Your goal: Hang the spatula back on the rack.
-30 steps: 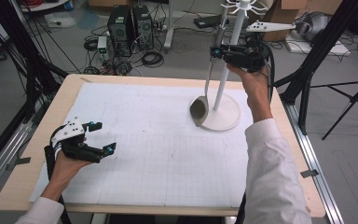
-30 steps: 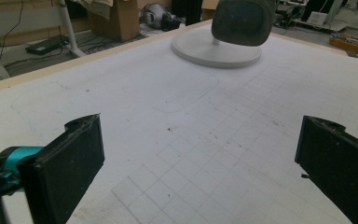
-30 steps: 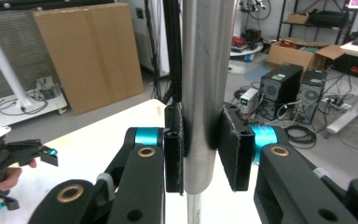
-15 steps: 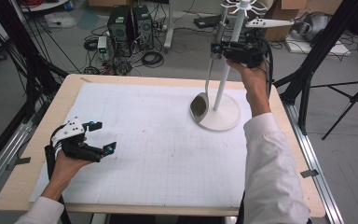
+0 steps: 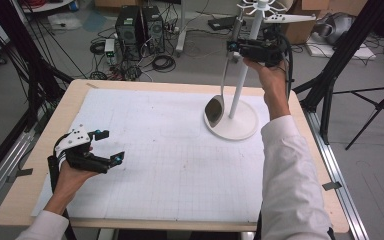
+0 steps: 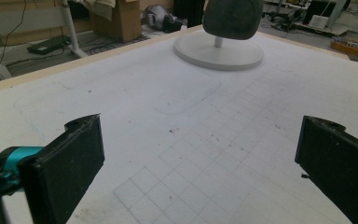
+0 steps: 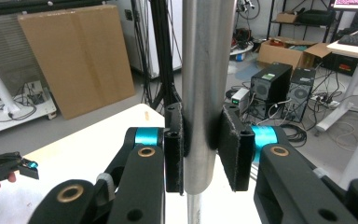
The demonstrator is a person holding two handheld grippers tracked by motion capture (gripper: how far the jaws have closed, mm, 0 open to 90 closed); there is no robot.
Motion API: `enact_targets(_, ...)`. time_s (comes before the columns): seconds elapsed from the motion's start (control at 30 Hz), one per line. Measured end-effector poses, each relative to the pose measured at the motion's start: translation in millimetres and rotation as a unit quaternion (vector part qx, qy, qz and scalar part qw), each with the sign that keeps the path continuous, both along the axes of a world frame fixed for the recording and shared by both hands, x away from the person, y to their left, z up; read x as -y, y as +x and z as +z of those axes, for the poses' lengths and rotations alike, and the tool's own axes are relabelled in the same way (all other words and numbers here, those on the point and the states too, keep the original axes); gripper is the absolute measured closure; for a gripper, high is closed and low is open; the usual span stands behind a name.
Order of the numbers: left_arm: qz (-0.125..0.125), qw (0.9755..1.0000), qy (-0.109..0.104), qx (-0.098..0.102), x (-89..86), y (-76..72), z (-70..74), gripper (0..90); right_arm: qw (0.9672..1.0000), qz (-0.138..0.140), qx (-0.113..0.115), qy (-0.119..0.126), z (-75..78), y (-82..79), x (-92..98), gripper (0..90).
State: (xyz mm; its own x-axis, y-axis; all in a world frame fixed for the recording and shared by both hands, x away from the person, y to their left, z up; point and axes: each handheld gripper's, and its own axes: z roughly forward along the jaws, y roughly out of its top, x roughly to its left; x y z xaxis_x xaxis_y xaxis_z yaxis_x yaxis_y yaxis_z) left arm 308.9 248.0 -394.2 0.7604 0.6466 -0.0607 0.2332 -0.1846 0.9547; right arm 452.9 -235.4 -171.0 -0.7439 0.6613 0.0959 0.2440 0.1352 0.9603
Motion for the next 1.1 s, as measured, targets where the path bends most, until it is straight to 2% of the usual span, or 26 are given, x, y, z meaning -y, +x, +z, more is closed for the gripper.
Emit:
enact_targets(0.23,0.001,1.0000,-0.002,-0.001,-0.7,0.0,-0.1,1.7,1.0000,-0.002,-0.003,-0.004,-2.3,3.4,0.6,73.2)
enact_targets(0.4,0.000,1.0000,-0.002,-0.002,0.0,-0.1,0.0,1.7,1.0000,-0.004,-0.004,0.006,-1.9,3.1,3.4,73.2)
enact_targets(1.1,0.000,1.0000,0.001,-0.003,-0.4,-0.1,0.0,1.7,0.9997,-0.019,-0.009,0.010,-5.1,10.1,17.6,73.0)
